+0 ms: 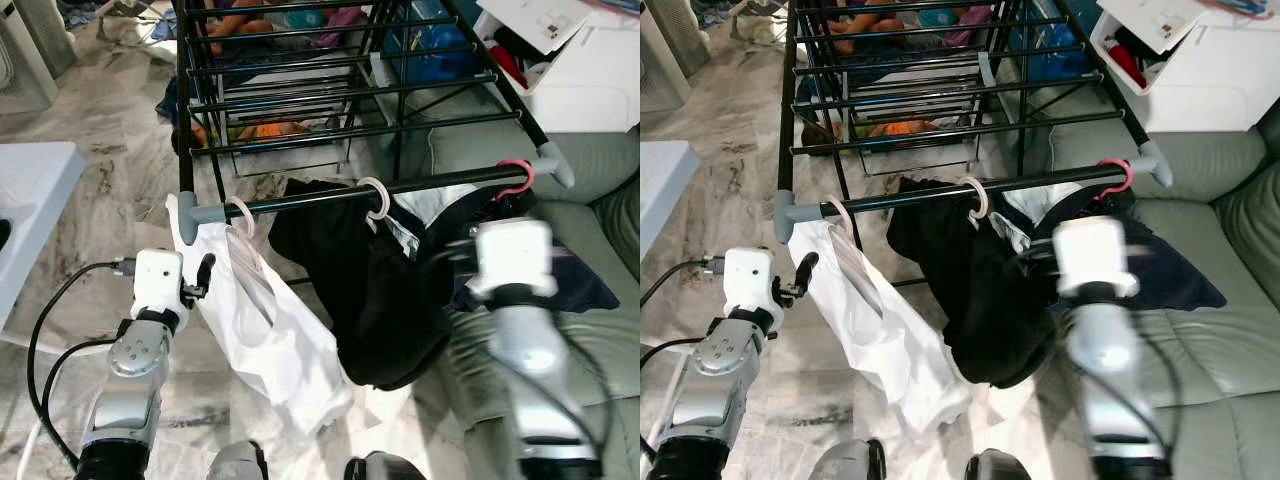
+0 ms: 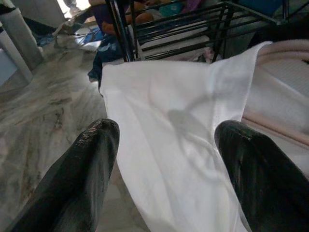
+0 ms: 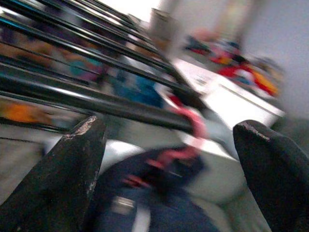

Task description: Hang hanger

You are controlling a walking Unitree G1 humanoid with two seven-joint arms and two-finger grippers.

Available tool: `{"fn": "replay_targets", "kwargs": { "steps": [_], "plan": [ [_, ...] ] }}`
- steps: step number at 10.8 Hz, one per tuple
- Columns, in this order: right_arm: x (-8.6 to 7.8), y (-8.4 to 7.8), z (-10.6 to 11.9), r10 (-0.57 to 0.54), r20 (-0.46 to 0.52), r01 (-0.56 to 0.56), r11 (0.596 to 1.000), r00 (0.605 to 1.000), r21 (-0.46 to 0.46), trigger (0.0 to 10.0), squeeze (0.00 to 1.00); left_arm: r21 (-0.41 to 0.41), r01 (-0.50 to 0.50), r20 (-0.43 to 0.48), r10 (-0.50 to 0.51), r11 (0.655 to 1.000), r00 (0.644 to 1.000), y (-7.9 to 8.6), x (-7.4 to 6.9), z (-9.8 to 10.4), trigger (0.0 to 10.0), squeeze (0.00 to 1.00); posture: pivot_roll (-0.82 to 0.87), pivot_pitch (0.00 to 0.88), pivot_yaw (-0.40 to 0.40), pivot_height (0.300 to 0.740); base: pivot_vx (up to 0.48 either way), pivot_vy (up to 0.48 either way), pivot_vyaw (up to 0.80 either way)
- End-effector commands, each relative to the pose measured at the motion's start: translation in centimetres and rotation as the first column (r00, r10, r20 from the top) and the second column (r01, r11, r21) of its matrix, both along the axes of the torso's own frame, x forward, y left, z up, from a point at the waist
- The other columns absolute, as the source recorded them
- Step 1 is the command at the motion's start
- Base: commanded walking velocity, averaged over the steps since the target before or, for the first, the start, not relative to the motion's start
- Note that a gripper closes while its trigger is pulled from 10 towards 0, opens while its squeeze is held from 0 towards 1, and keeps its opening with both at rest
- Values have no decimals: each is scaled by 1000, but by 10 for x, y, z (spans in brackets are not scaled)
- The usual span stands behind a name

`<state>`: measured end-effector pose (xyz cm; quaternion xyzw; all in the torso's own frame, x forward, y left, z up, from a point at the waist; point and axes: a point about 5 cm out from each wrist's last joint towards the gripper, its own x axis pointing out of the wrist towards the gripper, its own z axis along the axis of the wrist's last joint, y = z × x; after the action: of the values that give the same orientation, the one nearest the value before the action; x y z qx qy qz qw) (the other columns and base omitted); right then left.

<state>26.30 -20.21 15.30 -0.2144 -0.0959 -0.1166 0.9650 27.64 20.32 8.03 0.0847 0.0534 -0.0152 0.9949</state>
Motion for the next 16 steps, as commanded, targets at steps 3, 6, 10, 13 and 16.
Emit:
{"fn": "replay_targets", "kwargs": {
  "steps": [3,6,10,13,16],
  "plan": [
    [16,-58,-8,-206,-106,204,979,973,-29,10000,1000,26,23,-19,-22,999,1000,3,0,1,10000,0,-31,99,34,740,0,0,0],
    [45,-95,-16,-72,-376,29,993,924,-118,10000,0,32,32,-45,-31,999,999,8,-8,-1,10000,0,-19,129,32,740,0,0,0],
    [61,-125,-15,86,-620,-225,963,780,-149,10000,0,53,32,-80,-27,998,996,17,-17,-2,10000,0,19,159,44,740,0,0,0],
    [71,-116,-16,167,-678,-360,921,716,-152,10000,0,63,37,-88,-31,997,996,20,-17,1,10000,0,39,167,45,740,0,0,0],
    [77,-95,-30,271,-757,-482,873,594,-66,0,0,68,34,-101,-27,997,995,21,-22,1,10000,0,58,166,37,740,0,0,0]
  ]
}}
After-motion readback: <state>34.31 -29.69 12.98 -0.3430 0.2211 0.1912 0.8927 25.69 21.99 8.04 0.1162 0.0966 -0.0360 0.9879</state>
